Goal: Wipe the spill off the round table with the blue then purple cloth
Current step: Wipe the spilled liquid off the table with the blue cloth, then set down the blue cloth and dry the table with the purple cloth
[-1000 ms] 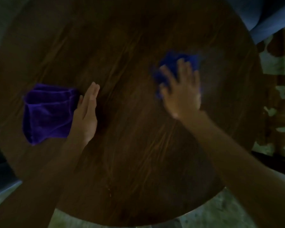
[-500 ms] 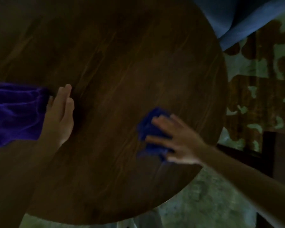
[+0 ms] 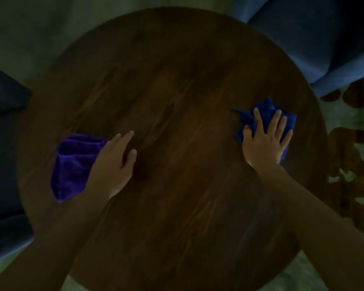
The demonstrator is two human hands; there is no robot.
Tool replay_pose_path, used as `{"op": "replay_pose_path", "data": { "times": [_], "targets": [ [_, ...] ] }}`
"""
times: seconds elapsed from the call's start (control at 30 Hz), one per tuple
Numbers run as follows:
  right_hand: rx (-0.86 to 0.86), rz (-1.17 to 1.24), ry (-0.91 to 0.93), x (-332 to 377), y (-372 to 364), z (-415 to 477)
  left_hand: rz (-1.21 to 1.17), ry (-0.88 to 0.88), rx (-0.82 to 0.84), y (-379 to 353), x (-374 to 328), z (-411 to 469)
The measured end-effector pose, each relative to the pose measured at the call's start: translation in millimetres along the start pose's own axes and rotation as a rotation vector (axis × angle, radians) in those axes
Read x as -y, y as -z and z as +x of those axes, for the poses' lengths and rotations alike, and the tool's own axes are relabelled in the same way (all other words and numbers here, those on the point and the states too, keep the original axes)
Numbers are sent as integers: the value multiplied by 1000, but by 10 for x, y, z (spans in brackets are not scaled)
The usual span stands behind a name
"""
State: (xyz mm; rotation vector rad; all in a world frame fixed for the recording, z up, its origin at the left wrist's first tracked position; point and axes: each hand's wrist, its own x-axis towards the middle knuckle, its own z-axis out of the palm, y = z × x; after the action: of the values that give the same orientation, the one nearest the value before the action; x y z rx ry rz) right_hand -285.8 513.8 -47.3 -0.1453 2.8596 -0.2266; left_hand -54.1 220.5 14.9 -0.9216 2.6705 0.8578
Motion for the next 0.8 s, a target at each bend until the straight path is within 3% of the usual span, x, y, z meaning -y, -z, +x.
{"op": "replay_pose_path", "data": {
  "times": [0.23,0.43,0.57,0.8],
  "targets": [
    [30,-10,77,671,-122,-32,-139,47,-267,635,667,180],
    [48,-75,229,1768,-382,-175,2,117,-268,858,1514,152],
    [68,-94,349,2682,-587,-382,168,64,-149,776,2041,10],
    [136,-48,589,4026,-864,-827,295,90,-128,524,2202,-78]
  ]
}}
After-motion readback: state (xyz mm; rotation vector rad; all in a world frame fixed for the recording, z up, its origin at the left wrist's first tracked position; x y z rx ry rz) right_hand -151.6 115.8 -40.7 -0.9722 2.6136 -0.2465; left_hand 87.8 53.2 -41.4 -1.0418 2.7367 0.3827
